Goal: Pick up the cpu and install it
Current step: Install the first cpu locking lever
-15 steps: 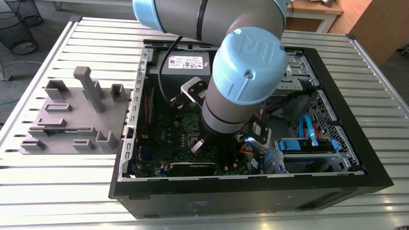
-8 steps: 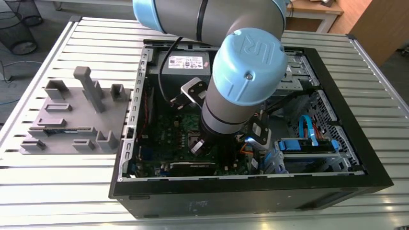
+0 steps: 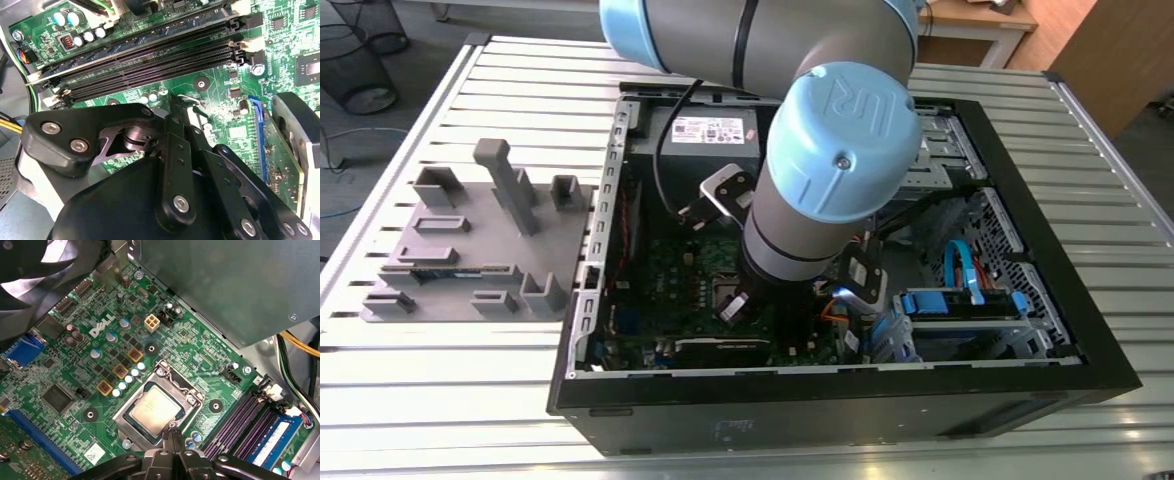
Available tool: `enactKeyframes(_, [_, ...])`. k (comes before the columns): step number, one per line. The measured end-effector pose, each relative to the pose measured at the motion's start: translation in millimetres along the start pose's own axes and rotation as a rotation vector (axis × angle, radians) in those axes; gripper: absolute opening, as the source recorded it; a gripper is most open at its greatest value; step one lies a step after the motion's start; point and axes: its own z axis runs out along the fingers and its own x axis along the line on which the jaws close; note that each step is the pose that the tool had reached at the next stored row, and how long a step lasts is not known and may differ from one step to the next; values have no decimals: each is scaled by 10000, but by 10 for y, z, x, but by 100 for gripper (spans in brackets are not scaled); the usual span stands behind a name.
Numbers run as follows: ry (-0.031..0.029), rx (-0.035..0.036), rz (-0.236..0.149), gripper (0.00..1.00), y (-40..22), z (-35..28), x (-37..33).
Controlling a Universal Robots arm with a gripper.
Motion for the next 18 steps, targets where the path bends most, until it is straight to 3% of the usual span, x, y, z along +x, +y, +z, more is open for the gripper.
enactKeyframes(3, [6, -4, -37, 11, -1, 3, 0])
enactKeyframes(7, [59, -31, -353, 11, -2, 9, 0])
enactKeyframes(18, [69, -30, -365, 11, -16, 30, -10])
